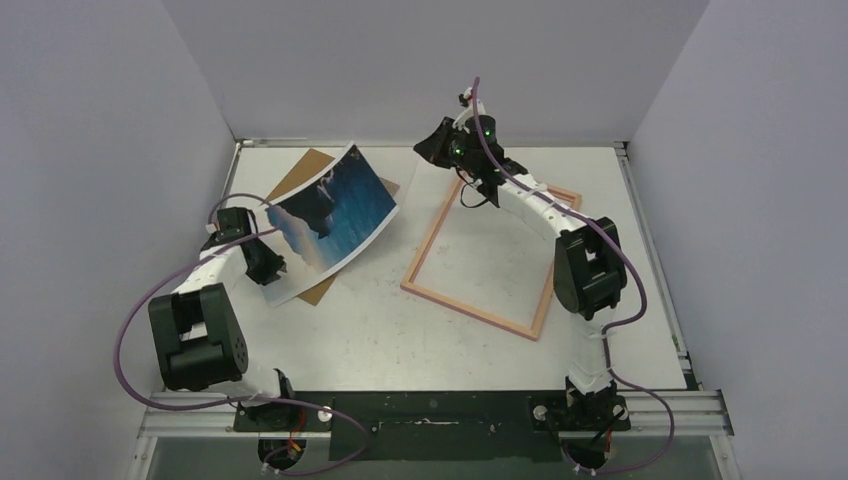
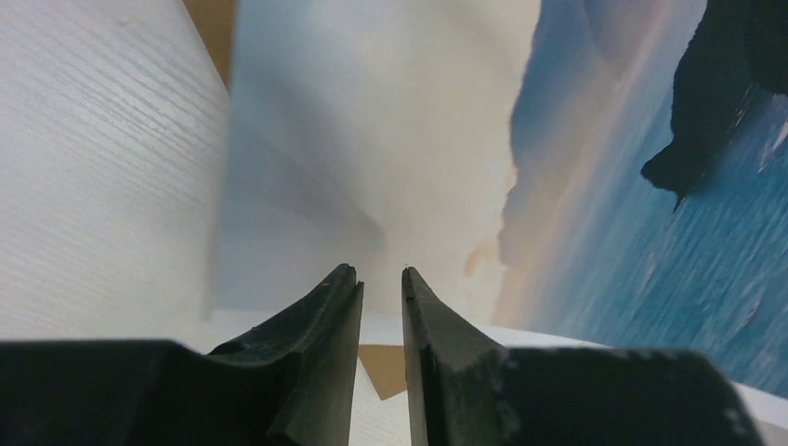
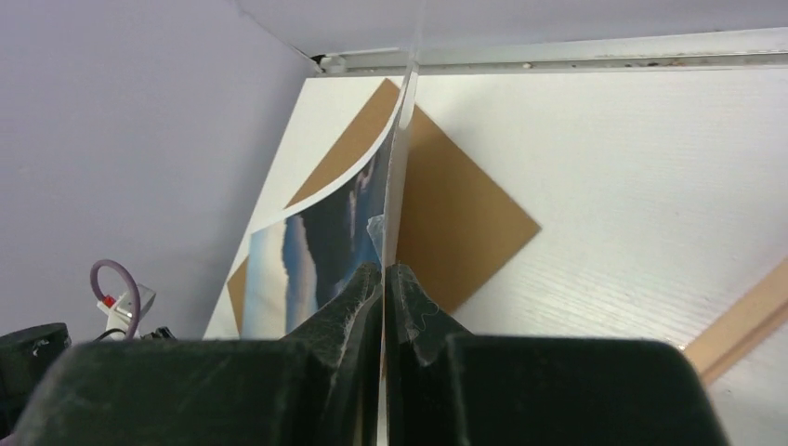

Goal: Put the photo into the frame
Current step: Pick up the photo frame item at the center of the board.

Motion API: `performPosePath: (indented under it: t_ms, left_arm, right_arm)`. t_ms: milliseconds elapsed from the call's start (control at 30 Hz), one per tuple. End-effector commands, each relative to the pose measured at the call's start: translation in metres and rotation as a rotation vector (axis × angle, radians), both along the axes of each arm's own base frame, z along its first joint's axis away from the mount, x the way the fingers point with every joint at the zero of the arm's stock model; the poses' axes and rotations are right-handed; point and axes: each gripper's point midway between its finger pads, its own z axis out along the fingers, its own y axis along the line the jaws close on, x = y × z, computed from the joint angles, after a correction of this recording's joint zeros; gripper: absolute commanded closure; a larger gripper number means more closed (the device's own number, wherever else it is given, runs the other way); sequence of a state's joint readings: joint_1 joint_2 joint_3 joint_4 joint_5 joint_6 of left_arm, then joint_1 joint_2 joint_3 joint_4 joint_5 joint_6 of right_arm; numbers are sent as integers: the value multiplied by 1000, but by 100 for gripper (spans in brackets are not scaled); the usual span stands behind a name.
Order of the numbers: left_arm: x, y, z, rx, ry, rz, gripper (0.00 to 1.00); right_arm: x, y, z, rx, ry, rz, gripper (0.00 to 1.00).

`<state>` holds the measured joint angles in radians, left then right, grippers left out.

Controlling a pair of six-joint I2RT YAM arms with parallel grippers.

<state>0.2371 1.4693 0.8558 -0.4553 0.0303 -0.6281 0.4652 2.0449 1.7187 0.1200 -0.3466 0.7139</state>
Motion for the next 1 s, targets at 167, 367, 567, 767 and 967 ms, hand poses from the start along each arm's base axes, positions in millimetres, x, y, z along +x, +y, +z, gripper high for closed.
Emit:
performPosePath:
  t_ms: [167,367,567,767,967]
  left_arm:
    - [-13,9,-36,-16,166,91,79]
    - [-17,8,-38,-21,188,92,79]
    - [3,0,-22,-62,130,12,77]
    - [53,-9,26,-134,23,-87,59]
    - [125,-28,95,-178,-181,-278,26]
  right_arm:
    - [-6,-62,99,-48,-184,-134,100]
    - [-10,-101,149,-24,-266,-173,100]
    - [-29,-112,180,-33,-312,-146,100]
    - [-58,-130,215,-57,-375,-164,100]
    - [-98,-131,249,-74,-447,-82,100]
